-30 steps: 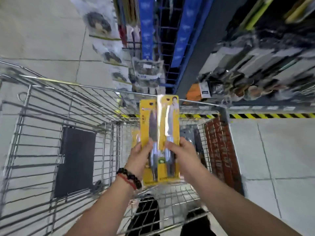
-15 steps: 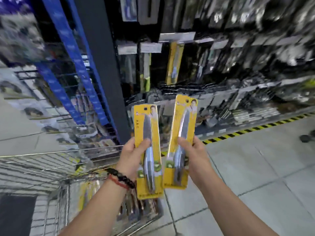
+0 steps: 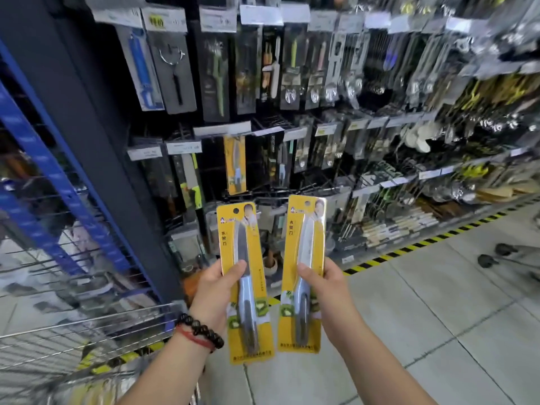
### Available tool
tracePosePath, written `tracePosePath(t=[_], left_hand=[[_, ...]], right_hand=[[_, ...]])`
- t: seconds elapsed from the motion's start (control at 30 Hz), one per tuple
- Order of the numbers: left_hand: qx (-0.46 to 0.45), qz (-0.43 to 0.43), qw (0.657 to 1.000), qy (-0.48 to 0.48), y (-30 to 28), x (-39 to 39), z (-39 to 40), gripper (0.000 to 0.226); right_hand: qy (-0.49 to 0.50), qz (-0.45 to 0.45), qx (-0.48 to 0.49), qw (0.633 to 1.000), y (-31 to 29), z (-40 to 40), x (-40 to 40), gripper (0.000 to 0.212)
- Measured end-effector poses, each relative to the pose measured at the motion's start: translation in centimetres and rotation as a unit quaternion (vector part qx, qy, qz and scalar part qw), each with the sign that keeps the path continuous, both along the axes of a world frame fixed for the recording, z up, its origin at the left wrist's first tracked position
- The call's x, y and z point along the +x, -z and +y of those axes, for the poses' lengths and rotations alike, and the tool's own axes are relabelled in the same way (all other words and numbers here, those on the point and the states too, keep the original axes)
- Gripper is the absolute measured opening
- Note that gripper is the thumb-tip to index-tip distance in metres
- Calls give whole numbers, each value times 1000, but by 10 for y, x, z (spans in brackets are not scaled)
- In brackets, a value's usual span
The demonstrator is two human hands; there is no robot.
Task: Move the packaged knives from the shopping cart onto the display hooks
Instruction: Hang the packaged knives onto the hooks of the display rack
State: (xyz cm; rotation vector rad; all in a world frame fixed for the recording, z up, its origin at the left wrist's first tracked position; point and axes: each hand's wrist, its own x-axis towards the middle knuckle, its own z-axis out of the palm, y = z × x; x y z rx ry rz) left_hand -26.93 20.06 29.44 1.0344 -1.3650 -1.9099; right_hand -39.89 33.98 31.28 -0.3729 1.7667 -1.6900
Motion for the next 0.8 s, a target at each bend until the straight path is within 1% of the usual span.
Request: tracePosePath(t=[0.17, 0.33, 0.47, 0.57, 0.67, 0.73, 0.8], left_hand=[[-5, 17, 1000, -21, -3, -19, -22, 29], [-5, 31, 999, -38, 6, -48, -58, 23], [18, 57, 996, -68, 11, -77, -98, 39], [22, 50, 994, -90, 13, -101, -127, 29], [13, 48, 993, -106, 10, -115, -151, 23], [15, 43, 990, -134, 8, -120, -164, 19], [36, 38, 986, -157, 7, -120, -175, 18]], right_hand=[[-33, 1, 16, 999, -2, -30, -27, 14], [-70, 13, 37, 997, 3, -78, -65, 11], [-104, 38, 44, 993, 7, -124, -105, 9], [-128, 45, 59, 989, 11, -160, -138, 12], [-149, 48, 56, 986, 14, -198, -158, 11], [-175, 49, 60, 982, 19, -222, -165, 16], [-213, 41, 67, 974, 27, -246, -170, 24]])
